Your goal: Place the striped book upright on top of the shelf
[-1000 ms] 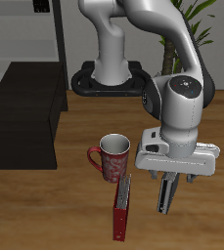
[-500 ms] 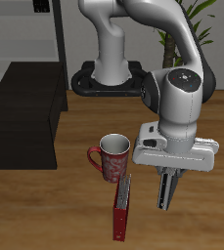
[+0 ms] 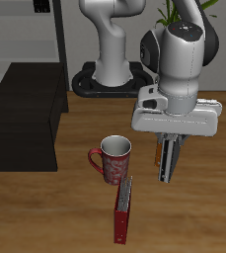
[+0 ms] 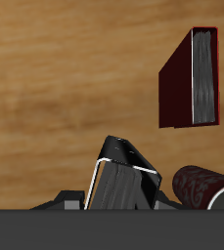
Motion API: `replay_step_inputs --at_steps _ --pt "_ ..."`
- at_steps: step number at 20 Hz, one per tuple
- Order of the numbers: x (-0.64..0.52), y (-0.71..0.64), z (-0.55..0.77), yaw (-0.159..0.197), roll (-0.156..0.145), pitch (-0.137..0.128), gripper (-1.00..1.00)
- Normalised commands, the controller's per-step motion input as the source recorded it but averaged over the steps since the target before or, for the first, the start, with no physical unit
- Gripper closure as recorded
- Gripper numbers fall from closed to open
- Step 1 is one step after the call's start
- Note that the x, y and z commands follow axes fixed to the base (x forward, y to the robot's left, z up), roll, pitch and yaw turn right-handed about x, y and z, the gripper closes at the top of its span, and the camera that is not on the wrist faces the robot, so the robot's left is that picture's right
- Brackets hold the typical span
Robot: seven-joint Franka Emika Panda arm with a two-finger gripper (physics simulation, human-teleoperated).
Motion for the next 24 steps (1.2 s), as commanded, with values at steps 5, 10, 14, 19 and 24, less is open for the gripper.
replay_step_inputs --at_steps 5,10,14,19,24 --pt "-0.28 -0.01 0.48 0.030 0.028 -0.056 1.00" --pt "-0.40 -0.13 0.48 0.008 -0.003 -0.030 1.00" --pt "-0.39 -0.17 0.29 0.019 0.015 0.030 1.00" --pt "-0.46 -0.33 0.25 0.034 0.044 0.016 1.00" --pt "-0.41 -0.40 0.22 0.049 0.007 -0.012 1.00"
